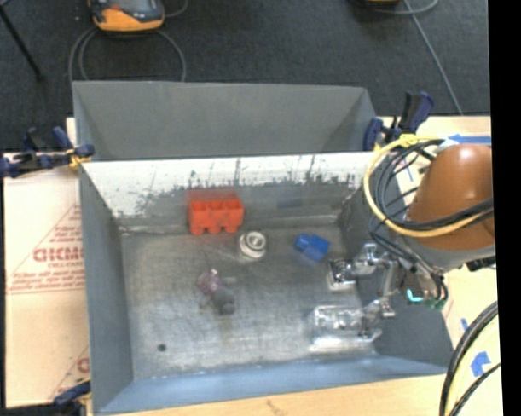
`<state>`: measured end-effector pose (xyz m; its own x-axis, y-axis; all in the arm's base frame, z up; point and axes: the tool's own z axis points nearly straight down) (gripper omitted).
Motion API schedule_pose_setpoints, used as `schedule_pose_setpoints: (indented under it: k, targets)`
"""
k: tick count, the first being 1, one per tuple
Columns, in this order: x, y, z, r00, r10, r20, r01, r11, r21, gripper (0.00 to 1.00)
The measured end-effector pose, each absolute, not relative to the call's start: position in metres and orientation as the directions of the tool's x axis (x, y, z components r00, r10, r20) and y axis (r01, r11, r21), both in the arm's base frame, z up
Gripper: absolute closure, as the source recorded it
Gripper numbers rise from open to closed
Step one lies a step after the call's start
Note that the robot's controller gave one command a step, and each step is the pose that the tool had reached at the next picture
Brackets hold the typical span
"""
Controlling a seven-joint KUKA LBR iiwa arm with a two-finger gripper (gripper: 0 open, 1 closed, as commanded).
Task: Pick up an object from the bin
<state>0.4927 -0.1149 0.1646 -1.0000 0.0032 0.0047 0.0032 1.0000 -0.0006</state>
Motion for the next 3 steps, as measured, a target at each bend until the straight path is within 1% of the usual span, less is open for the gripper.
schedule_pose_setpoints:
  k: [1, 2, 3]
  targets:
    - [0.491, -0.12, 0.075, -0.971, -0.241, -0.008, -0.241, 0.971, -0.004, 0.0]
    - [0.493, -0.12, 0.077, -0.97, -0.244, -0.013, -0.244, 0.97, -0.007, 1.0]
    - [0.487, -0.12, 0.216, -0.97, -0.243, -0.007, -0.243, 0.97, -0.005, 1.0]
